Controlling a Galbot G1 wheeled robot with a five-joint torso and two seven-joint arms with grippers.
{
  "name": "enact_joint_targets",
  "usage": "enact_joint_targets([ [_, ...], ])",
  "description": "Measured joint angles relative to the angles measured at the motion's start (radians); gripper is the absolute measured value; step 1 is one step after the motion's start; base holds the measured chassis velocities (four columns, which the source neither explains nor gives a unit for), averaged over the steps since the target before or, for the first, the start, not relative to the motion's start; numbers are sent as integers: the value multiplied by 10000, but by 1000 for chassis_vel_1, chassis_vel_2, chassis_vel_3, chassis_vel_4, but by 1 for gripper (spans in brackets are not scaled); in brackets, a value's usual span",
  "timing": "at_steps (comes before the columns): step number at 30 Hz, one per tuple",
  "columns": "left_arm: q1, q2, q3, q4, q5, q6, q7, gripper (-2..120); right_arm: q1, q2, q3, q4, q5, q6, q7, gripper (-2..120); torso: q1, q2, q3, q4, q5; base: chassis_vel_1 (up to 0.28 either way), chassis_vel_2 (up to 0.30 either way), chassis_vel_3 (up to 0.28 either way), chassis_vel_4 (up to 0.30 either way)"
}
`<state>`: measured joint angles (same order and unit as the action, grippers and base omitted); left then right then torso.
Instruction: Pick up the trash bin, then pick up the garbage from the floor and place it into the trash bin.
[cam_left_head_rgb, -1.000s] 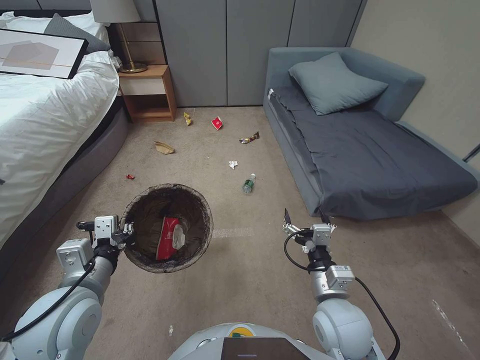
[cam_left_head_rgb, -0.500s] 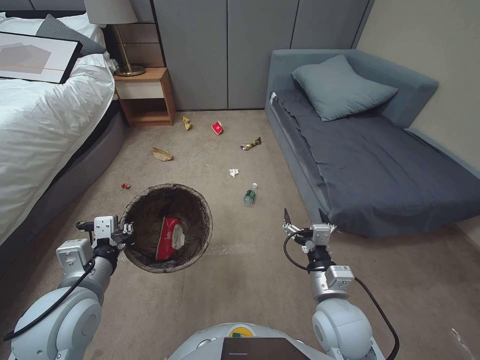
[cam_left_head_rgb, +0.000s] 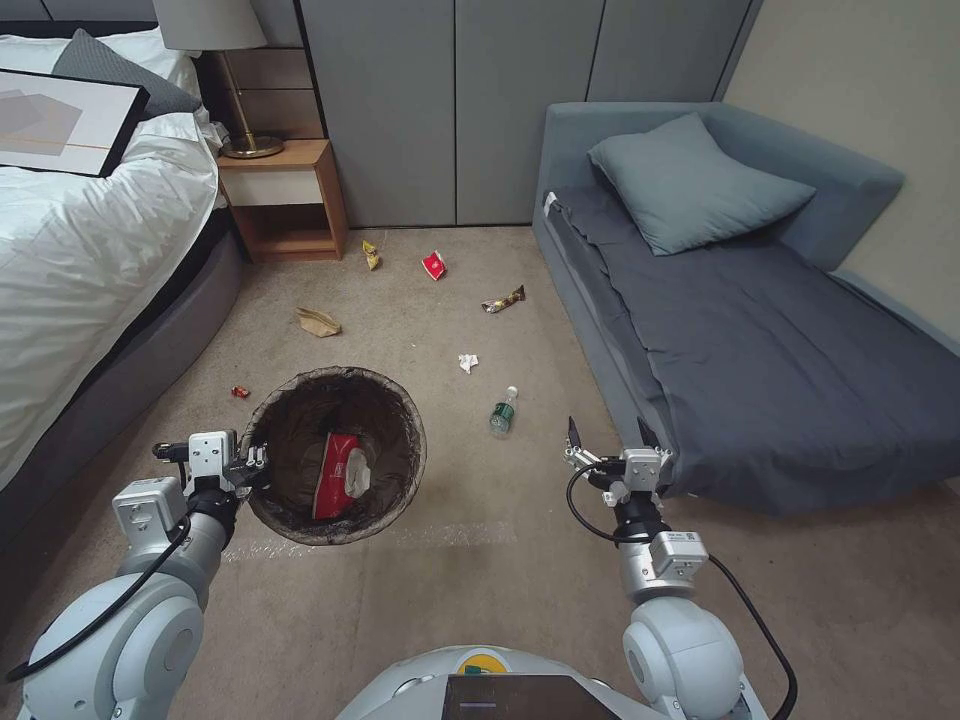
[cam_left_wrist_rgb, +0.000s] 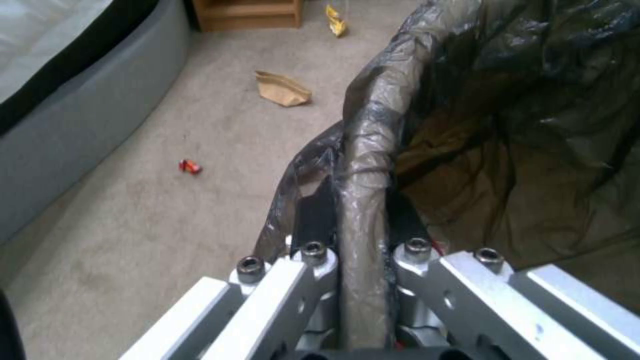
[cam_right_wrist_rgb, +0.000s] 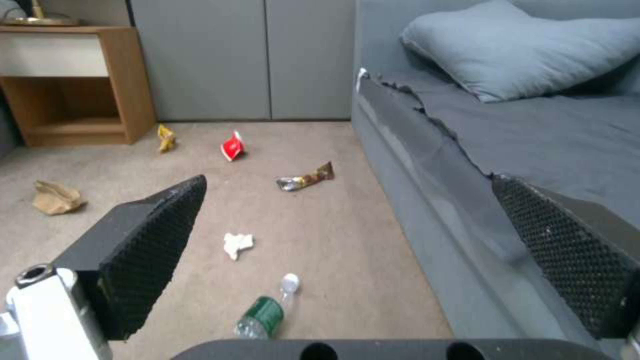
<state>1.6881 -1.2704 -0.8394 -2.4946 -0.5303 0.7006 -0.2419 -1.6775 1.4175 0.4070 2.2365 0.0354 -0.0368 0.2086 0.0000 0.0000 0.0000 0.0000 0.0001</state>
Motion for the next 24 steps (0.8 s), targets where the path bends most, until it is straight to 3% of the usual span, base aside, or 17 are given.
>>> enact_joint_targets([
  [24, 119, 26, -8, -55, -21, 3, 15, 3, 80, -100, -182, -100, -79, -18, -9, 100, 0, 0, 0, 0, -1, -128, 129, 131, -131],
])
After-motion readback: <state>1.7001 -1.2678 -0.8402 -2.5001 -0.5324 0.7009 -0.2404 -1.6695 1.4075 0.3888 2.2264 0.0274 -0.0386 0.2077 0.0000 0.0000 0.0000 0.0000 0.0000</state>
